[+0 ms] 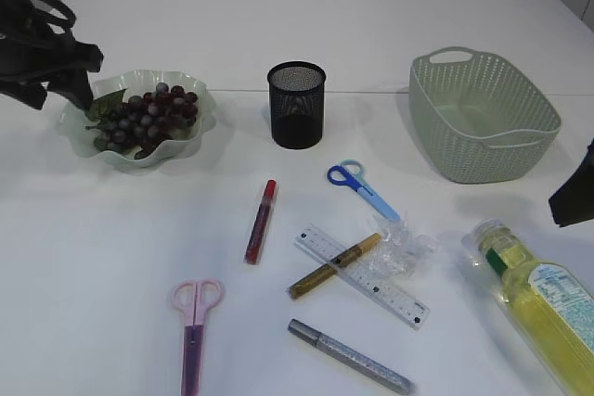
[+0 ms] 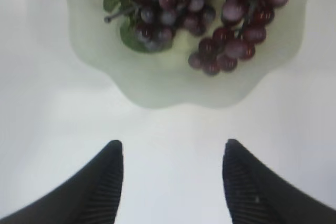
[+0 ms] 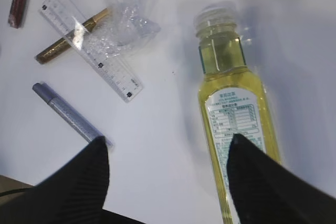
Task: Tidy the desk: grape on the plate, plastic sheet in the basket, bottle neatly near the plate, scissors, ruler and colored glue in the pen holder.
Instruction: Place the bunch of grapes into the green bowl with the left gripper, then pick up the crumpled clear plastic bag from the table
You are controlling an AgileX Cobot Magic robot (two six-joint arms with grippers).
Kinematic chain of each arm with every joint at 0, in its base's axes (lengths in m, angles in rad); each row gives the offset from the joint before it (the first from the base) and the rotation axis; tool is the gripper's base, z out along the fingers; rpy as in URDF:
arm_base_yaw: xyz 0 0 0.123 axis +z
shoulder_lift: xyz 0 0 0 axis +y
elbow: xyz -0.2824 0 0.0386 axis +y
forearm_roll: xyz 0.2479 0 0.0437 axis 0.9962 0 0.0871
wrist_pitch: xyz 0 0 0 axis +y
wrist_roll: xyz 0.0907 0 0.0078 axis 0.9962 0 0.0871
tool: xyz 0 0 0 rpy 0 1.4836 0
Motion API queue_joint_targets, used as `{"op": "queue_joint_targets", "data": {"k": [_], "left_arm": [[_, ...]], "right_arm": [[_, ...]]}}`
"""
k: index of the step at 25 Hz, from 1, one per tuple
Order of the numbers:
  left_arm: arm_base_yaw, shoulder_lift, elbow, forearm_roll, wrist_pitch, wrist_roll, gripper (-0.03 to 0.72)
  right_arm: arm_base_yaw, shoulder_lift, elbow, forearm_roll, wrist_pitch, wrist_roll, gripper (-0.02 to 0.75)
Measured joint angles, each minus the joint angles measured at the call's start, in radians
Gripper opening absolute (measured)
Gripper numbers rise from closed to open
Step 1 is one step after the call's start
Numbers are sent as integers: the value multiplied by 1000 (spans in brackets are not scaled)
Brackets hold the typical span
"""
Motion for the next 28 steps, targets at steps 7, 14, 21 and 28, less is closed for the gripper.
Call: {"op": "queue_joint_targets", "data": {"k": [7, 14, 21, 28], "left_arm": [[0, -45, 0, -19, 219, 110, 383], [0, -132, 43, -69, 250, 150, 361], [0, -300, 253, -138, 221, 184, 359], [0, -438, 415, -148, 176, 184, 351]], "right_arm": [[147, 61, -65, 24, -19, -54, 543], [357, 281, -263, -108, -21, 55, 543], [424, 507, -413, -164, -11, 76, 542], [424, 661, -487, -220, 8, 78, 542]]}}
